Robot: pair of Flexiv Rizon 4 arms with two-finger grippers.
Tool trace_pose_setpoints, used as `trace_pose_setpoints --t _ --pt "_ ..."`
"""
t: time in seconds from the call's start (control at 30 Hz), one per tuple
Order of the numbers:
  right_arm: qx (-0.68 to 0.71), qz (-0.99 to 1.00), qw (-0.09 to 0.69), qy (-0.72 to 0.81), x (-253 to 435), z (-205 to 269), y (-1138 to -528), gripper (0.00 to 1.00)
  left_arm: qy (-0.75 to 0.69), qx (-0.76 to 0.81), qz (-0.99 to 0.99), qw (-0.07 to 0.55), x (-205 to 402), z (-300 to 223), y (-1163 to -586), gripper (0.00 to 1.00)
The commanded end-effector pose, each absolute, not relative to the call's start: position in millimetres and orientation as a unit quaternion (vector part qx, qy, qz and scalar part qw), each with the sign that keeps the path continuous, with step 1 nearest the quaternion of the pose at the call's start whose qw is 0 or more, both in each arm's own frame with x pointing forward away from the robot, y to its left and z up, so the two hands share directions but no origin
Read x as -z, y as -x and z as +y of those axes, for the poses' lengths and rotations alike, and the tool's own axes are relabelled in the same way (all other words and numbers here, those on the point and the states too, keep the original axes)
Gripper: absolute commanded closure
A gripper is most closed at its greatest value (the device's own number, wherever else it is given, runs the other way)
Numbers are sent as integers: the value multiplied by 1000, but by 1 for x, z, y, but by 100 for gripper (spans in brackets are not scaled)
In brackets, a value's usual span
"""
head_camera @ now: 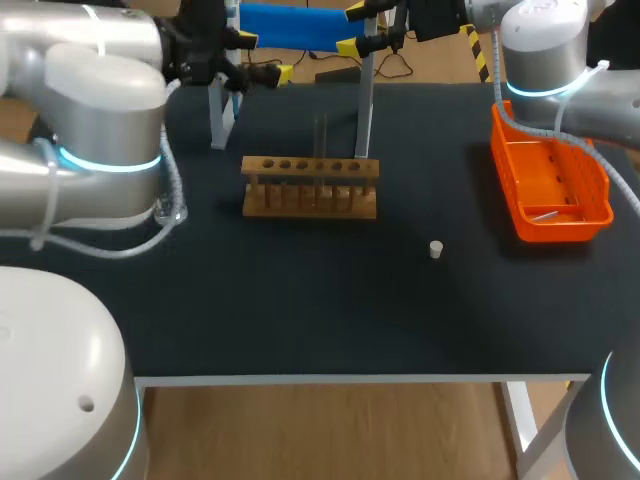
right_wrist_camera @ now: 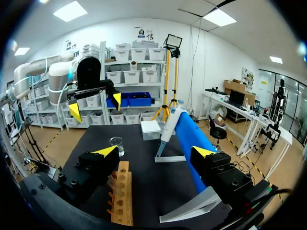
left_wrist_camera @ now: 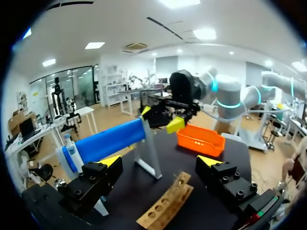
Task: Invert the test tube, pick up the pipette, mount the tip to pipette, aspirate from beaker and dispense into the tube, eject the tip, return the pipette, and cap with the stopper.
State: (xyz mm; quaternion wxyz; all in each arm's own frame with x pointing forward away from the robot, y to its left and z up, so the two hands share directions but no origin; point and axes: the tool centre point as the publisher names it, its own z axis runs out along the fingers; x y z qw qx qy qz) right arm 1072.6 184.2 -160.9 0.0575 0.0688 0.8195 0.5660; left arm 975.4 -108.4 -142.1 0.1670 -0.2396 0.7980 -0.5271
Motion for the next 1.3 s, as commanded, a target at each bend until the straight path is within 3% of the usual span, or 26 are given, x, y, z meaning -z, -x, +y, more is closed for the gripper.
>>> trace_pose_setpoints --t 0.03,0.63,1.3 --pt "-564 821 55 -68 160 183 -1073 0 194 531 818 104 144 -102 -969 0" --pt "-564 821 55 -68 160 183 -1073 0 141 492 858 48 189 -129 -975 0" --pt "-564 821 55 -68 160 183 -1073 0 137 469 872 34 228 -147 -990 0"
